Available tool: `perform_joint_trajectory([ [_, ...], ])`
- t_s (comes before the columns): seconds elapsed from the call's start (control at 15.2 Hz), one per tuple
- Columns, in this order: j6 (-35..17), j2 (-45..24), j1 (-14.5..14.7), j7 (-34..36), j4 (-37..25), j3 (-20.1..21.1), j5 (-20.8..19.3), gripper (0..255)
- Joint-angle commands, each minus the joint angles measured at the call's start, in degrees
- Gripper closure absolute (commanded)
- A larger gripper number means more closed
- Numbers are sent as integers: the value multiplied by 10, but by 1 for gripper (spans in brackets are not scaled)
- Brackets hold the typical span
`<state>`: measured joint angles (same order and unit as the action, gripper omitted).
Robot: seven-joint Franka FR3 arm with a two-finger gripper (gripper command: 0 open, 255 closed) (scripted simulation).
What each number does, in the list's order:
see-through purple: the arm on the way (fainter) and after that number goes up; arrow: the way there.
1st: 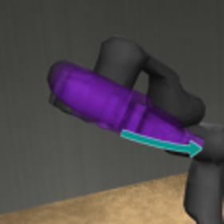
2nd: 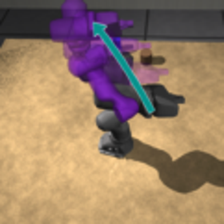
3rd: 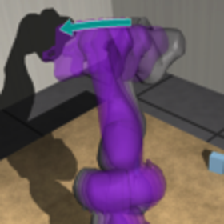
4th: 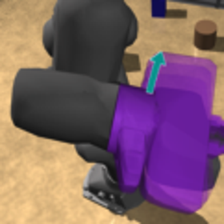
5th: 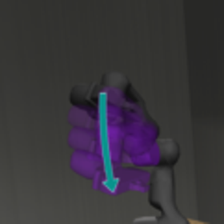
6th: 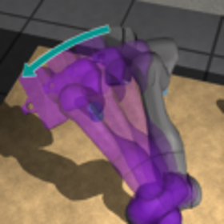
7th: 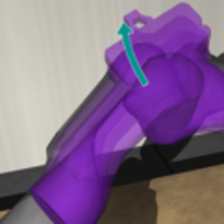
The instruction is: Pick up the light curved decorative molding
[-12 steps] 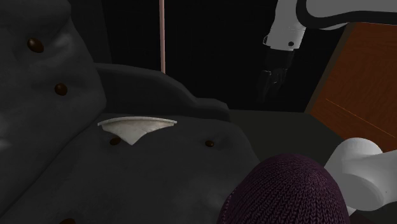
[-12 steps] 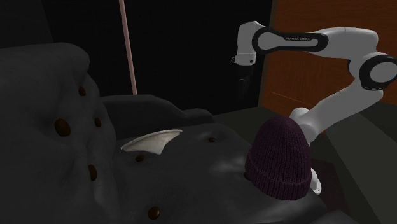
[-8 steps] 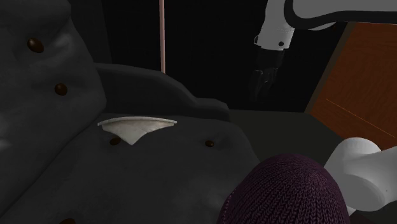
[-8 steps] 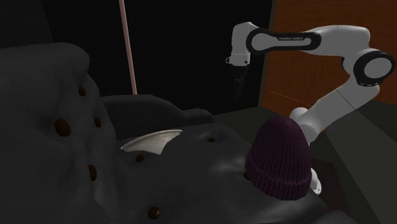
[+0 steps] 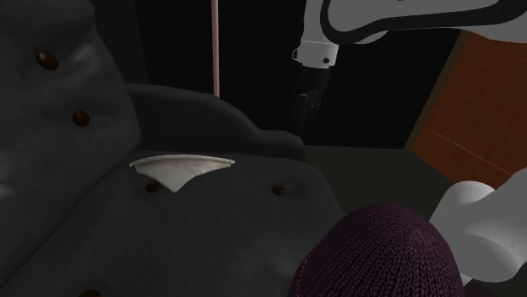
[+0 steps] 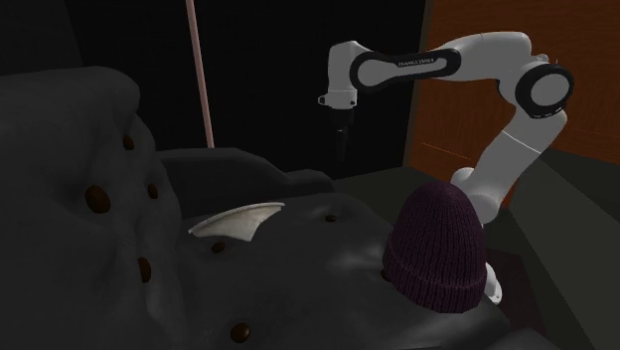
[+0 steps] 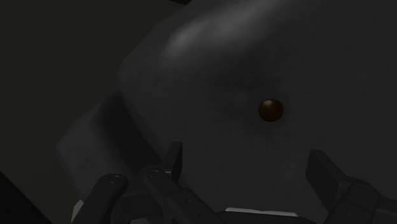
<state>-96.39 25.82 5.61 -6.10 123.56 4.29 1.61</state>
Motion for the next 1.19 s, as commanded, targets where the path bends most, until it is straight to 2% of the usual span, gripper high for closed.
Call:
perform_joint_trajectory([
  [0.0,-16,-44,8,-18,-29,5,-2,0],
  [0.53,-43,-202,41,-75,-165,38,-14,0],
  [1.12,-31,-379,86,-126,-355,79,-51,0],
])
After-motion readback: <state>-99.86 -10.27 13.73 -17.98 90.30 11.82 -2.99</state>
